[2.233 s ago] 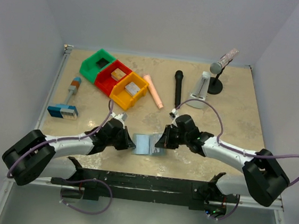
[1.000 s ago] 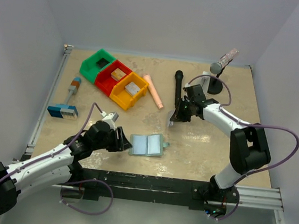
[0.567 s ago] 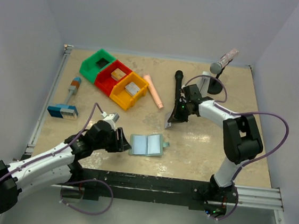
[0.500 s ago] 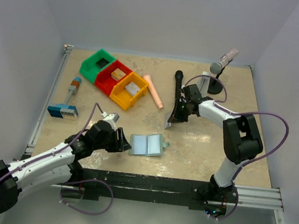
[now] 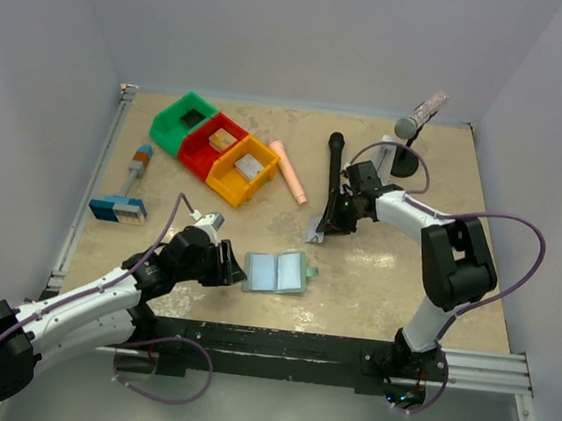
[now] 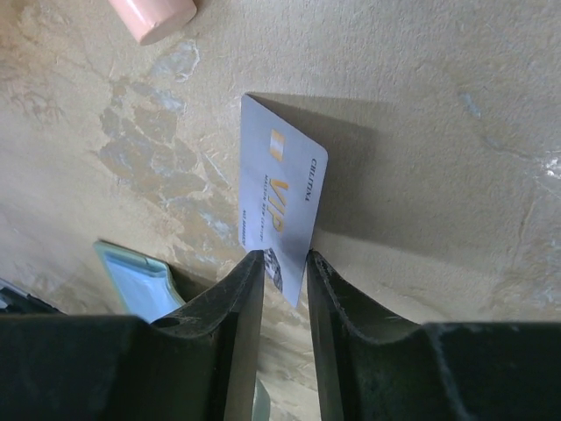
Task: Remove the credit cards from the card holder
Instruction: Place the credit card at the center of the board, then remove the credit card from the card holder.
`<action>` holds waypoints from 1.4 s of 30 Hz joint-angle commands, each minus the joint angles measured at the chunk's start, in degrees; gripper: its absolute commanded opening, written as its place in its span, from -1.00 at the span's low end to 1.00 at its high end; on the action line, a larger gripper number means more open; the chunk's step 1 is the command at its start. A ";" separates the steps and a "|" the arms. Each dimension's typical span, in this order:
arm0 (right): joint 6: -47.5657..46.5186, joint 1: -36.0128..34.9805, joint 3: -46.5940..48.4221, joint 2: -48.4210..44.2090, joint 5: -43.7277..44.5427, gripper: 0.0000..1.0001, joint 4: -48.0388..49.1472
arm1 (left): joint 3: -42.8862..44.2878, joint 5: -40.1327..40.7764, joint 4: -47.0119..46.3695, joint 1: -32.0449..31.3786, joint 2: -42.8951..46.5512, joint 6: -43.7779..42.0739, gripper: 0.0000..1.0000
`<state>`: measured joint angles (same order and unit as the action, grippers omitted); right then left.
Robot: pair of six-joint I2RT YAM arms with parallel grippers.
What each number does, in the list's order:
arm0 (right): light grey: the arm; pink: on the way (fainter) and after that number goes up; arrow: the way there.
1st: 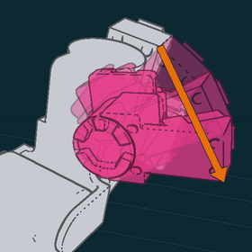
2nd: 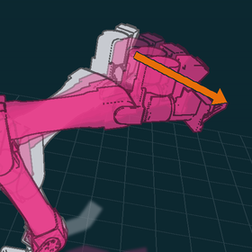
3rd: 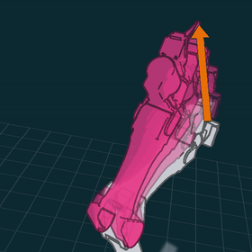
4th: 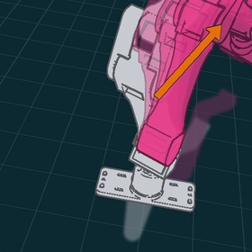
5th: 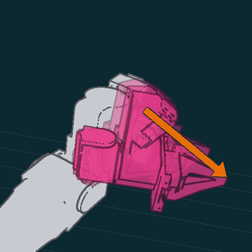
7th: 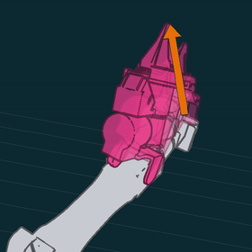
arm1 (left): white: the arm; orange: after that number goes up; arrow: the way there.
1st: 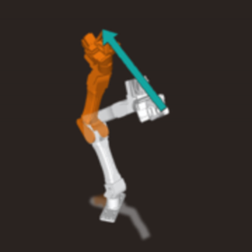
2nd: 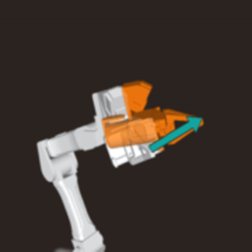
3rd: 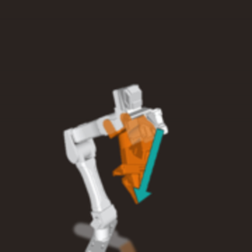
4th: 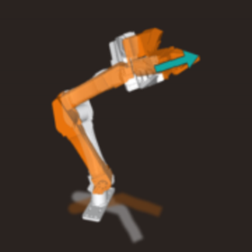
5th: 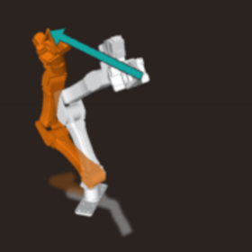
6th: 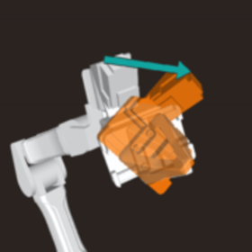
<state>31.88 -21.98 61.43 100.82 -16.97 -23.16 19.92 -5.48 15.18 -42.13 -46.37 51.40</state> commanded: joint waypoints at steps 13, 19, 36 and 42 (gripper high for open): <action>-1.64 0.62 -2.80 -12.65 4.05 -0.23 -3.56 | 1.52 1.17 -0.33 -0.15 1.55 -0.60 0.08; -2.08 -3.76 -5.00 -21.70 5.98 -0.14 -5.31 | 1.09 0.99 -1.20 -0.15 1.46 -0.68 0.08; 1.08 -21.53 -19.33 -31.03 18.90 0.15 -4.09 | 1.43 -0.59 -4.63 -1.73 -2.05 -1.13 0.29; 0.90 -21.44 -18.98 -29.36 19.08 0.11 -2.07 | 0.56 1.69 -4.63 -2.69 -1.53 0.98 0.33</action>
<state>32.14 -43.20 41.71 71.16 0.16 -28.27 19.92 -5.41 12.75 -44.23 -48.93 51.46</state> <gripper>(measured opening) 0.568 0.660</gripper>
